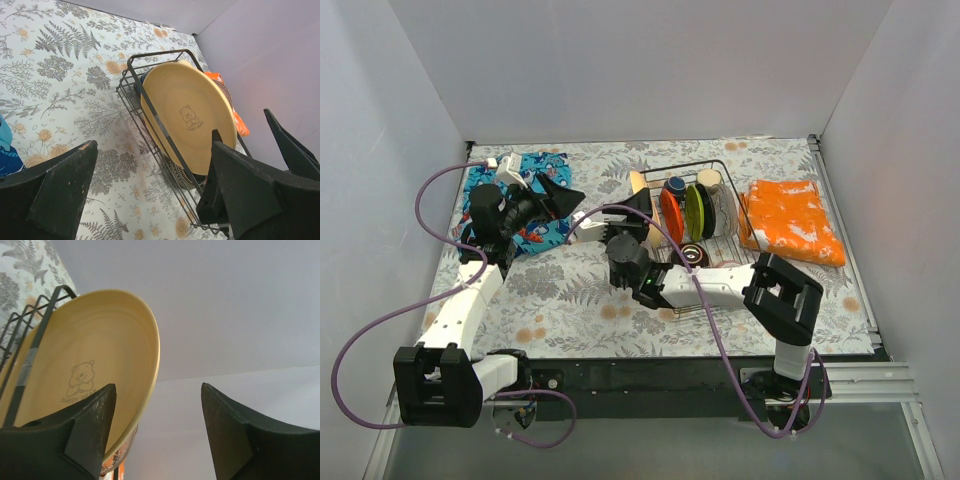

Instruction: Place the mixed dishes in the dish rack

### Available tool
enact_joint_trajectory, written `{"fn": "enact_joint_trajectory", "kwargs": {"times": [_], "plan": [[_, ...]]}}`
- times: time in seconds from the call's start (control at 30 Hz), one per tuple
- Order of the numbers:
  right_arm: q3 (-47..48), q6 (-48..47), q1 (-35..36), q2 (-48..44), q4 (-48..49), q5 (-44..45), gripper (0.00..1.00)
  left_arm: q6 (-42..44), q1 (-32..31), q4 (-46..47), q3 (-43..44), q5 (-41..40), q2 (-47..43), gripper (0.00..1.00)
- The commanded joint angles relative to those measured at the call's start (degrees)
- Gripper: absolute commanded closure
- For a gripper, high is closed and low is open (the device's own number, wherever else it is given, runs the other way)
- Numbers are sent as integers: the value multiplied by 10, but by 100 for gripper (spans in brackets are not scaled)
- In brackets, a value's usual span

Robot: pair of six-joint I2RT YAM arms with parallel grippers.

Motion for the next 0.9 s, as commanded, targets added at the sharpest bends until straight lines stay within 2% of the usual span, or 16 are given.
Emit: {"fn": "enact_joint_trajectory", "kwargs": {"times": [0.0, 0.2, 0.23, 0.3, 0.33, 0.37, 0.4, 0.43, 0.5, 0.63, 0.7, 0.73, 0.8, 0.87], "plan": [[29, 70, 7, -19, -35, 32, 19, 3, -5, 4, 10, 7, -15, 2], [64, 135, 22, -38, -66, 18, 12, 9, -15, -1, 24, 9, -8, 2], [70, 173, 22, -43, -75, 14, 11, 13, -16, -3, 29, 9, -7, 2], [103, 250, 24, -48, -186, -22, 9, 28, -17, -10, 56, 7, 0, 2], [126, 380, 24, -55, -265, -47, 9, 35, -19, -11, 67, 8, 2, 2], [188, 454, 23, -57, -434, -135, 1, 42, -21, -17, 79, 8, 4, 2], [223, 512, 19, -57, -512, -191, 1, 53, -21, -22, 104, 5, 7, 2], [243, 596, 16, -57, -541, -225, 1, 61, -21, -27, 118, 1, 12, 2], [290, 642, 17, -53, -594, -292, 1, 82, -21, -46, 144, -10, 17, 2], [346, 729, -15, -71, -616, -309, 1, 121, -19, -96, 231, -114, 22, 2], [392, 843, -52, -87, -680, -365, 1, 127, -12, -109, 250, -136, 33, 2], [399, 892, -95, -94, -697, -386, 1, 130, -10, -112, 268, -141, 39, 2], [371, 947, -128, -128, -706, -389, 1, 132, -10, -118, 279, -126, 62, 2], [335, 942, -170, -154, -705, -366, 4, 116, -10, -118, 292, -65, 90, 2]]}}
